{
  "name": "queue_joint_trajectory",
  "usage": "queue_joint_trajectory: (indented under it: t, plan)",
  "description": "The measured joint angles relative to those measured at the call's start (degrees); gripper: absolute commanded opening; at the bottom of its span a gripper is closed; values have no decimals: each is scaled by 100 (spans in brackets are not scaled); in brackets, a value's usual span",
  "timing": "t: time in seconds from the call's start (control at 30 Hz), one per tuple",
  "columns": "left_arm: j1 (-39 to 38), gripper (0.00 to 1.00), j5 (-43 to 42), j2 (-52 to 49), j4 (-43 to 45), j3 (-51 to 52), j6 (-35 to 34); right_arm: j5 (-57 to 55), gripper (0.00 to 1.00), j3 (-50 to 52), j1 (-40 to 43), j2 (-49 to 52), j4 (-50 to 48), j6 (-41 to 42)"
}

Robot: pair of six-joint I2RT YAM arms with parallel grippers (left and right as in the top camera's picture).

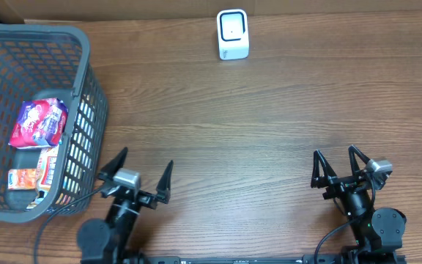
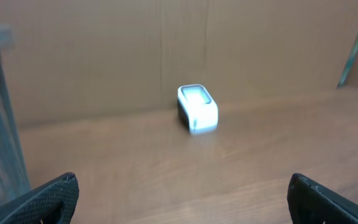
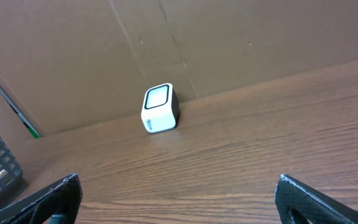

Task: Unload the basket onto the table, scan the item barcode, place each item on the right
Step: 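Reach the left gripper into the basket and grasp the red snack box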

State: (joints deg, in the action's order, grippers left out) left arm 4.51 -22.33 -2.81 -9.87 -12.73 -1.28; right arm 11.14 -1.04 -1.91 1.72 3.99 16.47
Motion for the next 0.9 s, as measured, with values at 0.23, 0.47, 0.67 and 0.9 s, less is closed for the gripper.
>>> queue_joint_trajectory:
  t: [0.23,0.47,0.67,0.9]
  plan:
    - [0,100,0,-1956,-968,-2839,-136,4,100,0,-2,9,7,4]
    - [181,100,988,-5309,-4666,-7919,46,0,100,-2,0,22,4,2]
    - [199,100,1491,-7097,-6953,-11702,1207,2,100,0,0,22,7,2]
    - [678,100,2830,-7462,-7420,-13208,846,4,100,0,-2,22,7,4]
